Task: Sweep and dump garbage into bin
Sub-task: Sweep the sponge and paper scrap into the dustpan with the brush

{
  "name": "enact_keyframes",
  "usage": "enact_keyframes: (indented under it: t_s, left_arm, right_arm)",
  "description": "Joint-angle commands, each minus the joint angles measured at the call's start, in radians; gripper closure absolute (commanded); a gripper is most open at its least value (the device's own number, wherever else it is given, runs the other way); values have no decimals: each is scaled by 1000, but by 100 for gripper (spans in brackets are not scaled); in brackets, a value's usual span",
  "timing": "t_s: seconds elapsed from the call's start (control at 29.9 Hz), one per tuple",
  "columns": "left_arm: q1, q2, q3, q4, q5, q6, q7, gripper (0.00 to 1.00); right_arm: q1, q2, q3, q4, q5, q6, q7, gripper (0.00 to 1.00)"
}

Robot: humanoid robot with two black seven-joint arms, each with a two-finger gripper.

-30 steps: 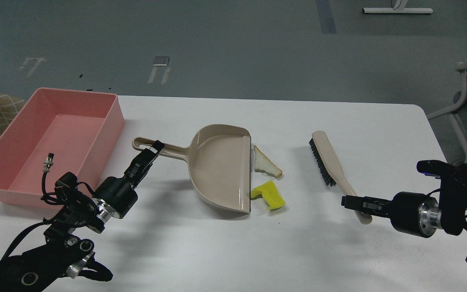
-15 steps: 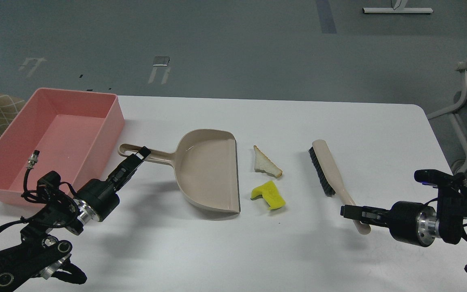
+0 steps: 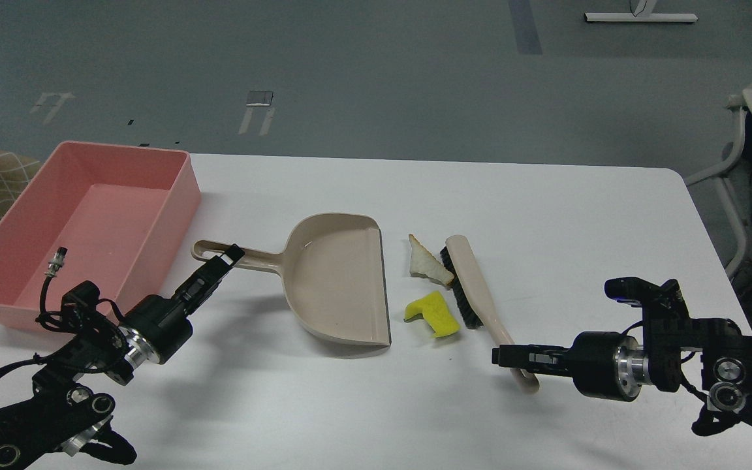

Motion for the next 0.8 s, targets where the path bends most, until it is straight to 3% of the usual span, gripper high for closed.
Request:
enact_keyframes:
  t_s: [0.0,0.77]
  left_arm:
    - [1,-3,13,0,0,-2,0,100]
    - [7,-13,13,-3,6,-2,-1,100]
  right_arm:
    - [16,52,0,-36,1,15,0,99]
    - [63,318,12,-105,3,43,8,99]
